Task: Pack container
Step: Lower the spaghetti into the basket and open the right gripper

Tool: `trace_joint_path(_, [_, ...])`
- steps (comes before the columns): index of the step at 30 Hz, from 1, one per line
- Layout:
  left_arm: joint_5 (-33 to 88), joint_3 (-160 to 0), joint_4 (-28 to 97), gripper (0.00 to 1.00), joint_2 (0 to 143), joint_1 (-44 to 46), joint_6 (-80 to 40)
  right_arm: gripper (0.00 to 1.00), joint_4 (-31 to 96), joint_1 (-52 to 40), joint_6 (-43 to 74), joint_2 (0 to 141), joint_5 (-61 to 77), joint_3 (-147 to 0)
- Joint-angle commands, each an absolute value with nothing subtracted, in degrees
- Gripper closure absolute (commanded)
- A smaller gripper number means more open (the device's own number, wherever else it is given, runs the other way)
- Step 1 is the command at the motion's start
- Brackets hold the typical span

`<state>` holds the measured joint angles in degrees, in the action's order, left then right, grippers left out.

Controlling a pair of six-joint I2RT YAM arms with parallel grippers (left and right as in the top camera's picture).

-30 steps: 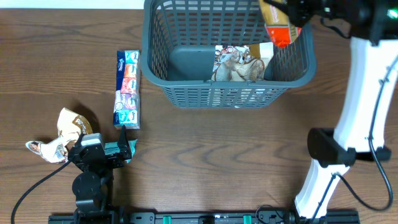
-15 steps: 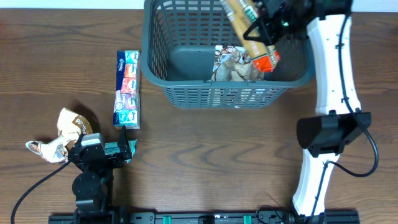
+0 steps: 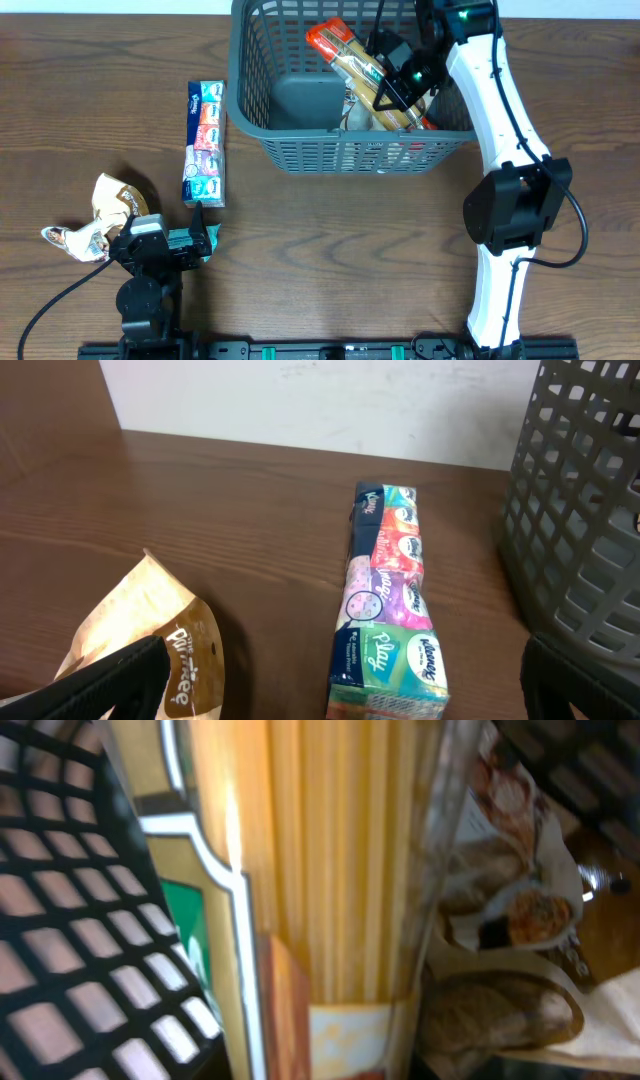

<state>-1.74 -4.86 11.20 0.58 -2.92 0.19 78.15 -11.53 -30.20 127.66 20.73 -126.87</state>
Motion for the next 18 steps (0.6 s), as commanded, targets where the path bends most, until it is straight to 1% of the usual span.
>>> trace_joint_path(1, [-2.00,-3.84,12.67,0.01,0.23,-3.20,0.10,0.99,77.06,-11.05,-30.92,125.16,17.89,-126.13])
trace_joint_path(2, [-2.00,-3.84,12.67,0.02,0.23,-3.20,0.10,0.98,76.95,-10.90,-30.94,125.16,17.15,-125.62])
trace_joint_path(4, [-2.00,-3.84,12.67,0.01,0.23,-3.20,0.10,0.75,76.93,-10.81,-30.92,125.16,16.93,-125.34])
trace_joint_path(5, [-2.00,-3.84,12.67,0.01,0.23,-3.20,0.10,0.68,76.90,-10.79,-30.92,125.16,16.93,-125.34])
trace_joint_path(6, [-2.00,-3.84,12.67,0.01,0.23,-3.20,0.10,0.49,76.86,-10.81,-30.92,125.16,16.91,-125.34])
trace_joint_path(7, [-2.00,-3.84,12.67,0.01,0.23,-3.20,0.10,0.38,76.75,-10.81,-30.92,125.16,16.91,-125.34])
trace_joint_path(8, [-2.00,-3.84,12.67,0.01,0.23,-3.20,0.10,0.36,76.64,-10.81,-30.94,125.16,16.93,-125.34])
trace_joint_path(9, [-2.00,-3.84,12.67,0.01,0.23,-3.20,0.10,0.31,76.51,-10.81,-30.92,125.16,16.93,-125.34])
trace_joint_path(11, [-2.00,-3.84,12.67,0.01,0.23,-3.20,0.10,0.01,76.38,-10.81,-30.92,125.16,16.93,-125.34])
trace_joint_path(16, [-2.00,-3.84,12.67,0.02,0.23,-3.20,0.10,0.01,75.00,-10.81,-27.75,125.14,16.95,-127.42])
trace_joint_path(18, [-2.00,-3.84,12.67,0.01,0.23,-3.20,0.10,0.01,75.00,-10.81,-25.67,125.14,16.97,-130.91])
